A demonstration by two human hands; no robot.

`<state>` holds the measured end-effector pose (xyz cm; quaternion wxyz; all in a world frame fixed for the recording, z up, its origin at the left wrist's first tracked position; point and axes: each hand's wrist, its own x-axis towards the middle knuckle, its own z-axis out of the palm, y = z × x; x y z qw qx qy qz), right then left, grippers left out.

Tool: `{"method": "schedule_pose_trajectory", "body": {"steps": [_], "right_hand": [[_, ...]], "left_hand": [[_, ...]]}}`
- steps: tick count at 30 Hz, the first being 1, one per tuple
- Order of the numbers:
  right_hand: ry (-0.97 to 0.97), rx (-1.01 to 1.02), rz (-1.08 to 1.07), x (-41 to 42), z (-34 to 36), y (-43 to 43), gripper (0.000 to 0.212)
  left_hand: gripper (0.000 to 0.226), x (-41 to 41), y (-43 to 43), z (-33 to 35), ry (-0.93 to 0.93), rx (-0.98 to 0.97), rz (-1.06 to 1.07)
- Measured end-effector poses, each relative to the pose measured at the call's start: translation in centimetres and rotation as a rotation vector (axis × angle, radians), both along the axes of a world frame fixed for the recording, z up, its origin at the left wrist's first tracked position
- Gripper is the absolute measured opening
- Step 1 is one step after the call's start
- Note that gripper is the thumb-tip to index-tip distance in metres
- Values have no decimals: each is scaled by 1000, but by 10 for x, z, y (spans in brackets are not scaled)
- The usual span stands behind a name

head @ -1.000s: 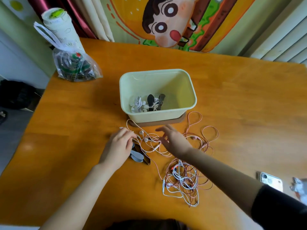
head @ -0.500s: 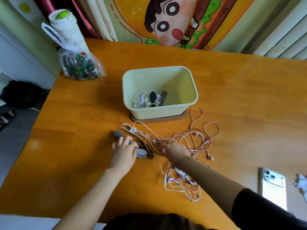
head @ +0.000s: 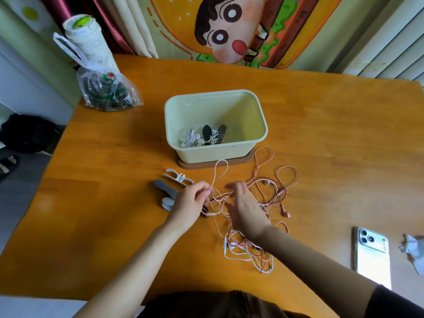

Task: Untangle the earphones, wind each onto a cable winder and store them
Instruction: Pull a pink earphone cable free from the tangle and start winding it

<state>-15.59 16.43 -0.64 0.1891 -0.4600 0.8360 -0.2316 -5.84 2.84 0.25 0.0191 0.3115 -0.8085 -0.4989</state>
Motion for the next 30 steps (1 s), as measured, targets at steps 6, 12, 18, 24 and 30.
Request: {"method": "schedule_pose_trajectory", "body": {"steps": [6, 12, 18, 24, 30], "right_hand": [[123, -129, -168, -21, 18, -14, 74], [-104, -86, -171, -25, 26, -7, 24], [-203, -51, -248, -28, 39, 14, 20], [-392, -432, -472, -41, 93, 4, 17], [-166, -604, -300, -44, 166, -5, 11]], "left_hand": [[15, -4, 6, 22, 101, -113, -117], [18, 3, 9, 39, 243, -263, -67], [16, 16, 2, 59, 287, -380, 17], [13, 17, 11, 80, 383, -467, 19], [33, 13, 11, 82, 208, -214, 57]]}}
